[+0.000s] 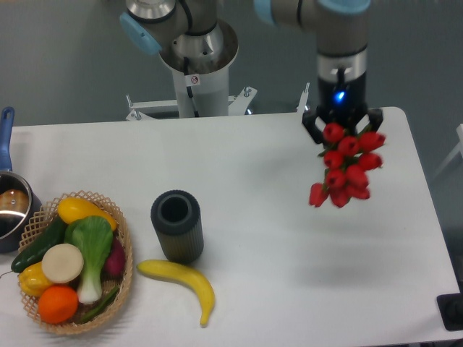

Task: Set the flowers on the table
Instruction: 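Lower the red tulips onto the table beside the black cup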

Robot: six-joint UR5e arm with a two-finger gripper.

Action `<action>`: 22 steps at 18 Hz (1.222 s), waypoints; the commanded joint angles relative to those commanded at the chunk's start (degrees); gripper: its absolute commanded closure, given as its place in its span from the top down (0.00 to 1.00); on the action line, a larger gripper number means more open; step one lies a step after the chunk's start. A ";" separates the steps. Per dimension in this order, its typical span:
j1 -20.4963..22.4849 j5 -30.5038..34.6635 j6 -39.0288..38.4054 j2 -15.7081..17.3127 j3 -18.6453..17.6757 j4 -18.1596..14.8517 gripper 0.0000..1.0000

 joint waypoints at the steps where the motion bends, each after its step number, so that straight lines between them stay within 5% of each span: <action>1: -1.06 1.50 0.00 -1.14 0.17 -0.09 0.39; 14: -5.72 2.83 -3.60 -12.75 4.57 0.62 0.39; 19: -6.52 2.65 -7.11 -18.02 9.57 0.62 0.39; 22: -6.52 2.48 -7.38 -18.65 10.11 0.62 0.40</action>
